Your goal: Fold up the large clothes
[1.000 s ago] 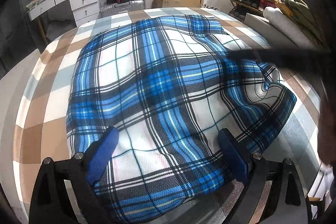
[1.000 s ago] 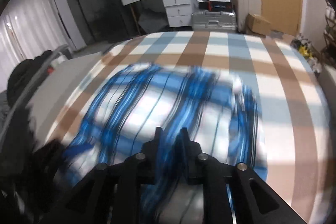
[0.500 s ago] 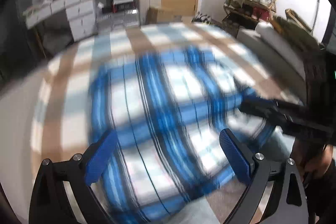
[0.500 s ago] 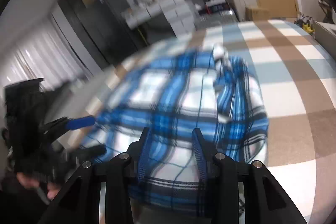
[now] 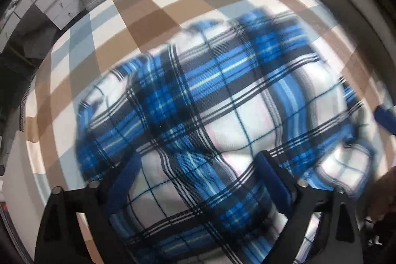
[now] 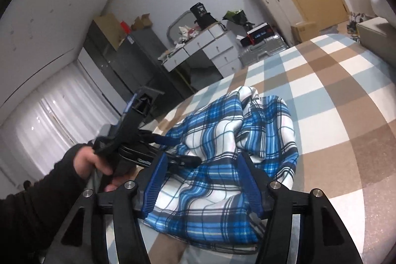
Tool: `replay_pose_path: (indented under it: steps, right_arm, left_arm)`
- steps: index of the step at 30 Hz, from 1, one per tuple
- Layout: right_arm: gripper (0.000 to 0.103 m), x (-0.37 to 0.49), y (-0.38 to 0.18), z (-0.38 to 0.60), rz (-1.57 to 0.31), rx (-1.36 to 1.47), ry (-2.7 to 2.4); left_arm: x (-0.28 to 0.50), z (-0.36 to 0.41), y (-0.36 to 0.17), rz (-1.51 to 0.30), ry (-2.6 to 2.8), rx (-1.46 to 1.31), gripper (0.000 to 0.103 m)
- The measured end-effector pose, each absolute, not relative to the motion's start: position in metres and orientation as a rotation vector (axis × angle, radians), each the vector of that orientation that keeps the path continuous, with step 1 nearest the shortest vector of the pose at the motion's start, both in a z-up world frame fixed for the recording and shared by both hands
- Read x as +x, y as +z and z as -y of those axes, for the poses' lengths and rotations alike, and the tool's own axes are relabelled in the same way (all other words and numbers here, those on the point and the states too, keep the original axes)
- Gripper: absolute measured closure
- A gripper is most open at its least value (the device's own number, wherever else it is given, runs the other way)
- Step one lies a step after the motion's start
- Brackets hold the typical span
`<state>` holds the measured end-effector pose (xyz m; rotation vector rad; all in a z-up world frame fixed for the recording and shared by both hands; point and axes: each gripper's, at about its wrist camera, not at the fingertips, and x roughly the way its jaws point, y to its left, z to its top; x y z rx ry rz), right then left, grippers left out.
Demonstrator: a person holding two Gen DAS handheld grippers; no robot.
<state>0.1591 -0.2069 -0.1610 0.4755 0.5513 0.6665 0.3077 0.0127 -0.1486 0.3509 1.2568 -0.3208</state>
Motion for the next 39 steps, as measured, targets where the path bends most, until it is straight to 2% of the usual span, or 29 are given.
replay_pose_path:
  steps: [4, 7, 9, 12, 15, 20, 22, 23, 24, 27, 35, 38, 39]
  right_arm:
    - [0.038, 0.165, -0.162, 0.208, -0.553, 0.494, 0.673]
    - [0.038, 0.168, -0.161, 0.206, -0.563, 0.493, 0.678]
    - [0.038, 0.166, -0.160, 0.206, -0.556, 0.488, 0.673]
    - [0.038, 0.165, -0.159, 0.204, -0.550, 0.479, 0.670]
    - [0.038, 0.166, -0.160, 0.203, -0.559, 0.484, 0.677]
    - [0.035, 0.169, -0.162, 0.205, -0.566, 0.501, 0.680]
    - [0.035, 0.171, -0.162, 0.204, -0.569, 0.504, 0.680]
    - [0.035, 0.171, -0.162, 0.204, -0.570, 0.507, 0.681]
    - [0.035, 0.172, -0.162, 0.204, -0.569, 0.508, 0.678]
    - [0.034, 0.172, -0.162, 0.205, -0.567, 0.516, 0.674]
    - [0.034, 0.175, -0.163, 0.205, -0.576, 0.524, 0.627]
    - [0.041, 0.180, -0.146, 0.178, -0.635, 0.391, 0.568]
    - [0.054, 0.183, -0.135, 0.166, -0.638, 0.320, 0.549]
  left_arm:
    - [0.314, -0.007, -0.110, -1.150, -0.378, 0.268, 0.021]
    - [0.342, -0.001, -0.142, -1.221, -0.281, 0.350, 0.026]
    - [0.354, -0.006, -0.158, -1.250, -0.289, 0.298, 0.025]
    - [0.361, -0.011, -0.158, -1.240, -0.282, 0.252, 0.024]
    - [0.350, -0.008, -0.142, -1.226, -0.272, 0.275, 0.029]
    - [0.307, -0.028, -0.109, -1.149, -0.373, 0.122, 0.030]
    - [0.287, -0.034, -0.122, -1.185, -0.440, 0.081, 0.030]
    - [0.289, -0.028, -0.133, -1.209, -0.487, 0.065, 0.033]
    - [0.285, -0.027, -0.143, -1.207, -0.520, 0.092, 0.036]
    - [0.277, -0.022, -0.174, -1.172, -0.511, 0.149, 0.037]
    - [0.249, -0.024, -0.149, -1.089, -0.471, 0.085, 0.035]
    - [0.243, -0.032, -0.168, -1.092, -0.471, 0.101, 0.035]
    - [0.243, -0.036, -0.173, -1.069, -0.471, 0.068, 0.035]
